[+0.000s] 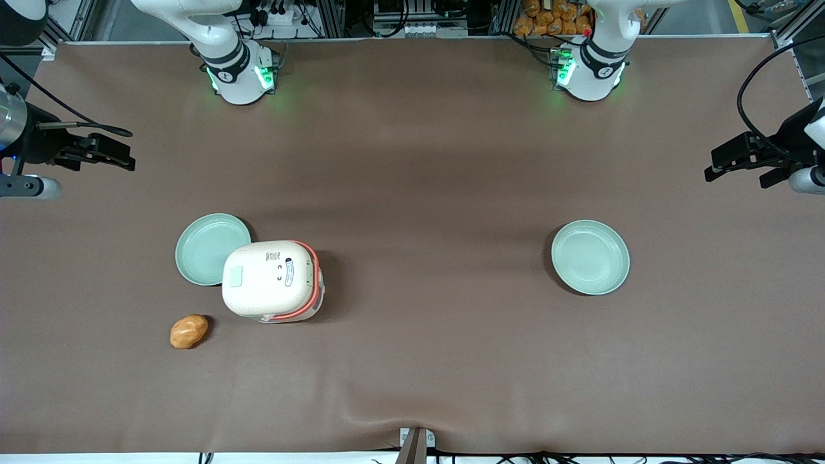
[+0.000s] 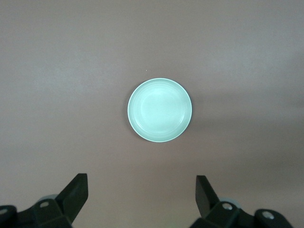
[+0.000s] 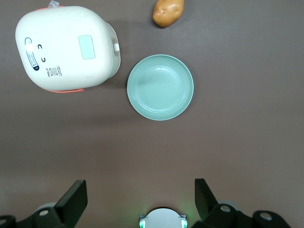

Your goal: Press rice cooker button with right arm

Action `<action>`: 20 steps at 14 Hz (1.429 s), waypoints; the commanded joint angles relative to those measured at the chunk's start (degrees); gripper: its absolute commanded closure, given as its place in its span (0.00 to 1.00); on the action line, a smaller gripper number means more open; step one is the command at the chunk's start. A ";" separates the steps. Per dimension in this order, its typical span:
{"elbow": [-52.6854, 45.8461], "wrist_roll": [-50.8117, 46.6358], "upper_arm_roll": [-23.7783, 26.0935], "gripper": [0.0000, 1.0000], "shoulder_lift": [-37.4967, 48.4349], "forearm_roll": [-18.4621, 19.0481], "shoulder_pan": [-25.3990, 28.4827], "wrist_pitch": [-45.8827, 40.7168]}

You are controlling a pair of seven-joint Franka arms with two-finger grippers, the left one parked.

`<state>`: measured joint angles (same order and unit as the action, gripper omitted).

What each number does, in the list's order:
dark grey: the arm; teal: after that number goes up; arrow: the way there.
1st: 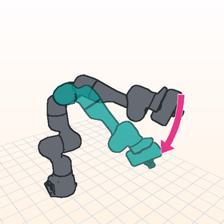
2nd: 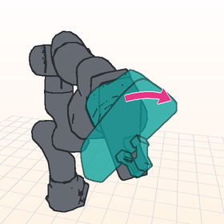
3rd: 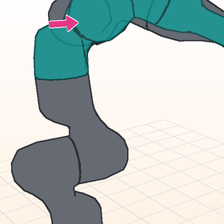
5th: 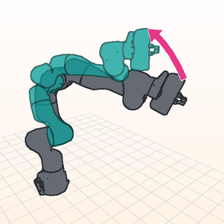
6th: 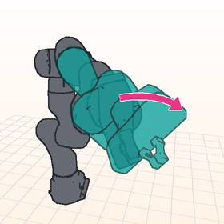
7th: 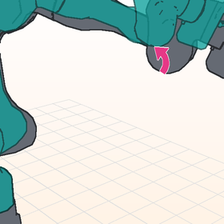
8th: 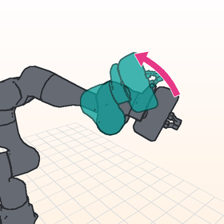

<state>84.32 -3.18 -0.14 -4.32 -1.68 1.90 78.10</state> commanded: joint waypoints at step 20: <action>-0.39 1.87 -1.97 0.00 0.63 -0.25 0.65 -0.58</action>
<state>84.10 -1.74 -2.02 -4.31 -1.70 2.06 77.95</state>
